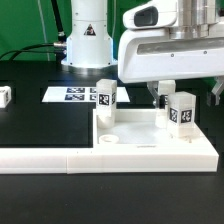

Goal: Assemble square table

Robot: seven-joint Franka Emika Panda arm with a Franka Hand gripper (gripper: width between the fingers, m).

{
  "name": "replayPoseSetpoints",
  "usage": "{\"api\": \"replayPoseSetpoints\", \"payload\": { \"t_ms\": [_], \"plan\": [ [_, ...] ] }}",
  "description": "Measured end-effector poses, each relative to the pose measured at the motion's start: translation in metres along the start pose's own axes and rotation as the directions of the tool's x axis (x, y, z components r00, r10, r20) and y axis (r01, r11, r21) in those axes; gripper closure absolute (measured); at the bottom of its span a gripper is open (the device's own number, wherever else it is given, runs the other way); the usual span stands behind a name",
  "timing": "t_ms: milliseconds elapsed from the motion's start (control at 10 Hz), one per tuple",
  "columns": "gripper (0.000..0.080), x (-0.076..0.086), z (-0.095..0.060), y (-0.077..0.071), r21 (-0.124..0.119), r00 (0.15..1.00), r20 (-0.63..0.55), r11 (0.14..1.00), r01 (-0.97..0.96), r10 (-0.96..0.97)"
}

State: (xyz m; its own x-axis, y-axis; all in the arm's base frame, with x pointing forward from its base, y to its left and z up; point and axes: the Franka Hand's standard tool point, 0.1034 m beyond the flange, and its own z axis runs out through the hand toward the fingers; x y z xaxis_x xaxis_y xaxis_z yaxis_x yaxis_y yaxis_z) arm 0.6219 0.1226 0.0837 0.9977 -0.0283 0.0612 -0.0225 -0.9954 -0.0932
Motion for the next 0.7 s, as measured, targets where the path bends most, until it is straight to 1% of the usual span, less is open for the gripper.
{"api": "replayPoseSetpoints", "payload": {
  "t_ms": [300,400,500,600,700],
  "plan": [
    [0.015,0.0005,0.0008,0.0029,-0.001,0.983,-0.008,0.983,0.185,-0.185],
    [0.015,0.001,0.0016,0.0056,-0.007,0.97,-0.016,0.97,0.241,-0.241],
    [0.0264,0.0011,0.0016,0.0062,-0.009,0.959,-0.015,0.959,0.283,-0.283],
    [0.0413,0.0011,0.0016,0.0062,-0.009,0.959,-0.015,0.959,0.283,-0.283],
    [0.0413,0.0012,0.0016,0.0063,-0.009,0.959,-0.015,0.96,0.281,-0.281]
  ]
}}
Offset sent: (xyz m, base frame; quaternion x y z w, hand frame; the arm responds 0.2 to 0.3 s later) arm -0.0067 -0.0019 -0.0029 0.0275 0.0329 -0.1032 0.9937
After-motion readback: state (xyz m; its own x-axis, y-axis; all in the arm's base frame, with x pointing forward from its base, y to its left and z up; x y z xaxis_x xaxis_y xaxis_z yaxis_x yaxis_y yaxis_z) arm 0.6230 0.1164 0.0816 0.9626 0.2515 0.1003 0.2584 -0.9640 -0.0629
